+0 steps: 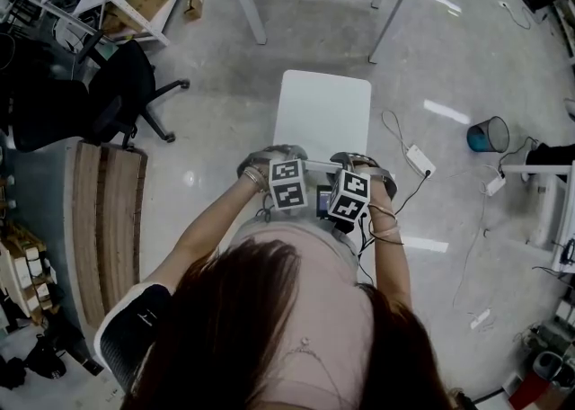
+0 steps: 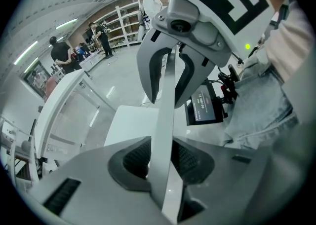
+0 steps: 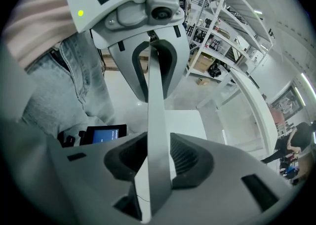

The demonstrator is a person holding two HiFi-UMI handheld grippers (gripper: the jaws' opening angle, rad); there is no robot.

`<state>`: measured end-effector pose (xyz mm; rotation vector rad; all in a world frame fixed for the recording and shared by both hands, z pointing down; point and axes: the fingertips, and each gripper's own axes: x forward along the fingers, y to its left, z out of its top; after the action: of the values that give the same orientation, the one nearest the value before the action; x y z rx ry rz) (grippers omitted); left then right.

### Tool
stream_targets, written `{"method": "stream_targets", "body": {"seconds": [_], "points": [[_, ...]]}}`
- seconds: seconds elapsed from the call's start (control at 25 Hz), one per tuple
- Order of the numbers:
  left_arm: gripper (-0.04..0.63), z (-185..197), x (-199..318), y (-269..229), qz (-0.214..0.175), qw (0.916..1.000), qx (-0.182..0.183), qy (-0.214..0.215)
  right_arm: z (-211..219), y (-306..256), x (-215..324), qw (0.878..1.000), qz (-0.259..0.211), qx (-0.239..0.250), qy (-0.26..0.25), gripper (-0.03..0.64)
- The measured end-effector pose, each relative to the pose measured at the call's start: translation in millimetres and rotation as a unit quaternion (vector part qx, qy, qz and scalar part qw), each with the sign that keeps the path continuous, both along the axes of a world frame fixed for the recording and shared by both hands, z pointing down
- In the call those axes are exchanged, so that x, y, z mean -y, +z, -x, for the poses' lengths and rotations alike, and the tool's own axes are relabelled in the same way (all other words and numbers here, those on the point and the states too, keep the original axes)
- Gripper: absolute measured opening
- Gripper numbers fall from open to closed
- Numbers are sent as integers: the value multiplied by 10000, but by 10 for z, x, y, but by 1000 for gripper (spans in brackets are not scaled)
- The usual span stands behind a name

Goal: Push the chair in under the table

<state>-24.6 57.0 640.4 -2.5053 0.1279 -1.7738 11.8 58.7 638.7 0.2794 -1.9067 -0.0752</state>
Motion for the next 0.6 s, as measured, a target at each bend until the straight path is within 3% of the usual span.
{"method": "stream_targets", "body": {"seconds": [0.6], "points": [[114, -127, 531, -5, 22, 9998, 28, -175, -147, -8, 567, 9996, -145, -50, -256, 141]]}}
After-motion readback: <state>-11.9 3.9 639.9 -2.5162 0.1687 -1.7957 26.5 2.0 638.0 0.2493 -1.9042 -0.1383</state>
